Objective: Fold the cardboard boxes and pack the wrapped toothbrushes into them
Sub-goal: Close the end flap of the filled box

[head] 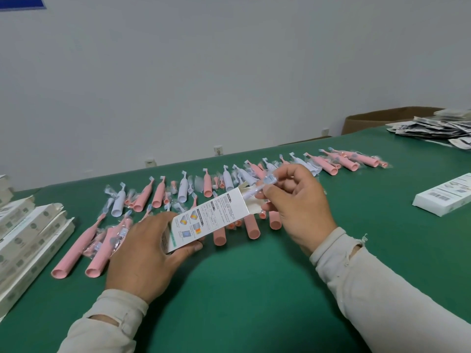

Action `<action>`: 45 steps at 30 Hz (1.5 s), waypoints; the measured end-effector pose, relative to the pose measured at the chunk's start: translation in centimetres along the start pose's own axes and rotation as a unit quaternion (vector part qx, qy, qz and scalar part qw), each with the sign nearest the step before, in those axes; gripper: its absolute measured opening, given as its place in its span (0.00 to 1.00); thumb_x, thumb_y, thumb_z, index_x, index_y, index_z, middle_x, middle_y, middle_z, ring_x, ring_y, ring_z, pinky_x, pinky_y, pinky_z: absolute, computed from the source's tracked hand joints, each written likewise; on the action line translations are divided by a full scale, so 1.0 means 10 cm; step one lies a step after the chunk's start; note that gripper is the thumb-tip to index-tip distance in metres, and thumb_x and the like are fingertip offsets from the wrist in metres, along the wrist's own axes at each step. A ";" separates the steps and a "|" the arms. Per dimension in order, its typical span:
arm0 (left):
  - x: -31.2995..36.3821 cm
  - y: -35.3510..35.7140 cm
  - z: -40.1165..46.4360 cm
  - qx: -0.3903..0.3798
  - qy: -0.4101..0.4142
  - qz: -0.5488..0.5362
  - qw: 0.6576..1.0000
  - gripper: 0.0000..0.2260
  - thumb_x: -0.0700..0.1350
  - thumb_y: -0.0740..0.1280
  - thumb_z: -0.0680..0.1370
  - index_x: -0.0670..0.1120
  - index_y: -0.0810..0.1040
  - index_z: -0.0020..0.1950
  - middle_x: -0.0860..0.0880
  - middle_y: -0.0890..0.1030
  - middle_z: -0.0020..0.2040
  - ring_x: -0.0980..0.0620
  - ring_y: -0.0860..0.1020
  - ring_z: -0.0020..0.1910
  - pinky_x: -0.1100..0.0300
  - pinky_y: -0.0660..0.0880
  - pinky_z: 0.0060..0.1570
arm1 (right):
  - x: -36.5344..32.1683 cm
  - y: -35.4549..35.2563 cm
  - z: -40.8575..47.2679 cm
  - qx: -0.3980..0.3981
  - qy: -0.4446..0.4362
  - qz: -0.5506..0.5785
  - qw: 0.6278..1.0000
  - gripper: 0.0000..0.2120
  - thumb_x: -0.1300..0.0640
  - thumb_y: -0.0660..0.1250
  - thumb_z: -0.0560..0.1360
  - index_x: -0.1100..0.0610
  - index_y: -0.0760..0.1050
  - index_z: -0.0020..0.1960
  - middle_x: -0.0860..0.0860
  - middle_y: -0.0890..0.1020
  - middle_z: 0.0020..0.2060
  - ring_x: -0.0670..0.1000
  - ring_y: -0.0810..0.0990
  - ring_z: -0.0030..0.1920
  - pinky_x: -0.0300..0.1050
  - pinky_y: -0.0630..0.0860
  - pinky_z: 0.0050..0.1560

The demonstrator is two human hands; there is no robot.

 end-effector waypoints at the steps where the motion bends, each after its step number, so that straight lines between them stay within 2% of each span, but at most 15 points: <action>1: 0.00 0.00 0.00 -0.001 -0.001 0.000 1.000 0.30 0.74 0.62 0.65 0.59 0.75 0.60 0.59 0.78 0.49 0.54 0.74 0.47 0.51 0.75 0.44 | 0.02 0.01 0.00 -0.004 0.014 0.015 1.000 0.12 0.69 0.69 0.74 0.53 0.73 0.49 0.56 0.84 0.37 0.52 0.85 0.38 0.40 0.79 0.34; 3: -0.01 0.00 0.00 -0.001 0.000 0.006 1.000 0.30 0.74 0.62 0.65 0.58 0.75 0.60 0.60 0.78 0.50 0.55 0.74 0.47 0.51 0.75 0.44 | 0.04 0.00 0.00 0.000 0.017 -0.002 1.000 0.11 0.68 0.68 0.75 0.53 0.74 0.48 0.58 0.84 0.41 0.54 0.86 0.39 0.41 0.79 0.34; 6: -0.01 -0.01 0.00 0.002 0.002 0.013 1.000 0.29 0.74 0.62 0.65 0.59 0.75 0.60 0.60 0.78 0.50 0.54 0.73 0.48 0.53 0.74 0.43 | 0.04 -0.04 0.02 0.002 -0.014 -0.114 0.993 0.08 0.63 0.70 0.75 0.51 0.77 0.45 0.54 0.83 0.43 0.59 0.83 0.39 0.53 0.81 0.39; 11: -0.02 -0.01 0.01 0.006 0.003 0.012 1.000 0.29 0.74 0.62 0.65 0.59 0.75 0.60 0.59 0.79 0.50 0.55 0.73 0.47 0.53 0.73 0.41 | 0.05 -0.01 0.01 -0.031 -0.028 -0.163 0.986 0.03 0.52 0.72 0.75 0.47 0.80 0.42 0.44 0.83 0.36 0.56 0.82 0.39 0.47 0.79 0.40; 14: -0.04 -0.01 0.01 0.004 -0.001 0.017 1.000 0.30 0.75 0.61 0.65 0.59 0.75 0.60 0.59 0.78 0.50 0.54 0.74 0.47 0.52 0.75 0.42 | 0.05 -0.01 0.02 -0.029 -0.021 -0.156 0.987 0.06 0.57 0.73 0.75 0.48 0.80 0.41 0.45 0.84 0.35 0.51 0.82 0.36 0.45 0.79 0.36; 18: -0.05 0.01 0.01 -0.002 -0.004 0.018 1.000 0.31 0.75 0.61 0.65 0.59 0.74 0.60 0.59 0.79 0.51 0.54 0.74 0.48 0.50 0.76 0.44 | 0.07 -0.02 0.02 -0.016 -0.008 -0.131 0.991 0.08 0.61 0.73 0.74 0.49 0.78 0.44 0.50 0.83 0.38 0.55 0.81 0.37 0.45 0.80 0.38; 26: -0.02 0.00 0.01 0.003 0.010 0.021 1.000 0.28 0.74 0.63 0.65 0.59 0.74 0.58 0.60 0.78 0.49 0.54 0.73 0.46 0.54 0.71 0.40 | 0.10 0.06 -0.03 -0.045 -0.020 -0.198 0.979 0.06 0.59 0.74 0.73 0.50 0.80 0.42 0.38 0.80 0.33 0.40 0.74 0.32 0.38 0.73 0.39; 29: -0.01 0.00 0.00 -0.001 0.011 0.022 1.000 0.28 0.74 0.63 0.65 0.59 0.74 0.58 0.60 0.79 0.49 0.55 0.74 0.47 0.54 0.72 0.40 | 0.10 0.12 -0.08 -0.073 -0.025 -0.257 0.963 0.12 0.60 0.69 0.77 0.43 0.81 0.41 0.37 0.79 0.47 0.37 0.76 0.49 0.39 0.72 0.54; 31: -0.01 0.01 0.01 -0.002 0.010 0.023 1.000 0.28 0.73 0.64 0.65 0.59 0.75 0.58 0.60 0.78 0.49 0.55 0.73 0.46 0.55 0.71 0.39 | 0.14 0.20 -0.11 -0.132 0.007 -0.213 0.968 0.17 0.59 0.63 0.78 0.38 0.83 0.42 0.37 0.74 0.60 0.38 0.72 0.63 0.39 0.66 0.67; 33: 0.02 0.01 0.00 -0.002 0.014 0.025 1.000 0.28 0.73 0.64 0.65 0.59 0.75 0.59 0.60 0.79 0.49 0.56 0.73 0.46 0.57 0.69 0.38 | 0.21 0.36 -0.14 -0.196 0.054 -0.151 0.967 0.17 0.54 0.58 0.74 0.37 0.83 0.45 0.35 0.71 0.65 0.34 0.68 0.66 0.30 0.62 0.65; 35: 0.03 0.02 0.00 -0.008 0.013 0.029 0.999 0.28 0.73 0.64 0.65 0.59 0.75 0.59 0.60 0.78 0.49 0.56 0.73 0.46 0.56 0.70 0.39 | 0.30 0.42 -0.13 -0.226 0.111 -0.142 0.957 0.12 0.49 0.59 0.75 0.40 0.79 0.52 0.36 0.70 0.70 0.35 0.70 0.64 0.30 0.63 0.60; 38: 0.01 0.00 0.00 -0.009 -0.002 0.020 1.000 0.29 0.73 0.63 0.65 0.58 0.75 0.59 0.58 0.79 0.49 0.55 0.74 0.46 0.53 0.74 0.41 | 0.22 0.15 0.07 -0.169 0.096 -0.140 0.971 0.15 0.36 0.62 0.70 0.38 0.83 0.50 0.41 0.80 0.63 0.41 0.78 0.58 0.43 0.71 0.58; 40: -0.02 -0.02 0.01 -0.002 -0.011 0.014 1.000 0.29 0.73 0.64 0.66 0.58 0.76 0.60 0.58 0.79 0.49 0.54 0.74 0.46 0.51 0.76 0.42 | 0.08 -0.38 0.32 0.029 0.055 -0.150 0.987 0.16 0.41 0.63 0.72 0.50 0.84 0.45 0.46 0.85 0.49 0.49 0.84 0.50 0.50 0.77 0.54; 42: -0.03 -0.02 0.01 0.000 -0.019 0.018 1.000 0.30 0.73 0.64 0.66 0.57 0.76 0.61 0.57 0.79 0.50 0.53 0.74 0.47 0.49 0.77 0.44 | 0.11 -0.89 0.51 0.160 0.055 -0.326 0.930 0.09 0.54 0.62 0.77 0.52 0.81 0.51 0.50 0.83 0.52 0.55 0.81 0.53 0.49 0.75 0.56; 45: -0.02 0.01 0.02 -0.005 -0.019 0.029 0.999 0.33 0.75 0.61 0.65 0.56 0.75 0.62 0.57 0.79 0.51 0.53 0.74 0.47 0.50 0.77 0.44 | 0.44 -1.17 0.67 0.074 0.136 -0.549 0.821 0.20 0.60 0.60 0.78 0.52 0.72 0.70 0.52 0.73 0.70 0.59 0.73 0.67 0.52 0.70 0.67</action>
Point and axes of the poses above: each hand's wrist, its own z-axis towards the middle knuckle, its own y-axis out of the palm, x = y × z, the point moved 6 cm from there along z, towards the middle knuckle
